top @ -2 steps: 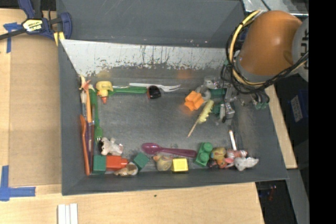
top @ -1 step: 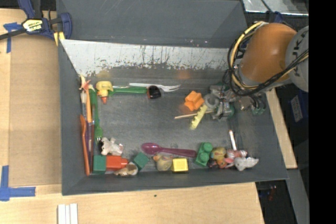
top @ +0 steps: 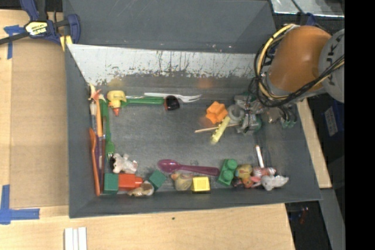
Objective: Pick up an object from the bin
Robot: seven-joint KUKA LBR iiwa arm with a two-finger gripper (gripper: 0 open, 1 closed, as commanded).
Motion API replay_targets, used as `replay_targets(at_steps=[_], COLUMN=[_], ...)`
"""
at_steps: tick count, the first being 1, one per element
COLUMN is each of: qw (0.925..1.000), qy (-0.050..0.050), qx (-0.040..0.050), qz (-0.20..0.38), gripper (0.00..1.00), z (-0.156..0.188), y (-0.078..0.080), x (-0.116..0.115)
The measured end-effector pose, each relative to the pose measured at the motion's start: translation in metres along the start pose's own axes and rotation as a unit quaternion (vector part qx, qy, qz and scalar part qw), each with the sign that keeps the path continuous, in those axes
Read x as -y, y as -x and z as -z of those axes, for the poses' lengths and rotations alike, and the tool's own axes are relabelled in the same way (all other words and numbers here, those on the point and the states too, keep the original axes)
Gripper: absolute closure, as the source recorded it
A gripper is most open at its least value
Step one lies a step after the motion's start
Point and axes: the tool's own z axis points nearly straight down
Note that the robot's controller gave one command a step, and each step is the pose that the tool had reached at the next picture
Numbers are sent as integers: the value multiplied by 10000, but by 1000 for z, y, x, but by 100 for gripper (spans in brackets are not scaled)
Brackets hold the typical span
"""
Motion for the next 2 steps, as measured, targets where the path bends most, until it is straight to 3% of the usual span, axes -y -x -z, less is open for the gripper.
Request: replay_targets(at_steps=[1, 2], qw=[9993, 9993], qy=[5, 0], qx=[-6, 22], qz=[372, 360], gripper=[100, 100], z=[55, 82], y=[-22, -6], x=[19, 41])
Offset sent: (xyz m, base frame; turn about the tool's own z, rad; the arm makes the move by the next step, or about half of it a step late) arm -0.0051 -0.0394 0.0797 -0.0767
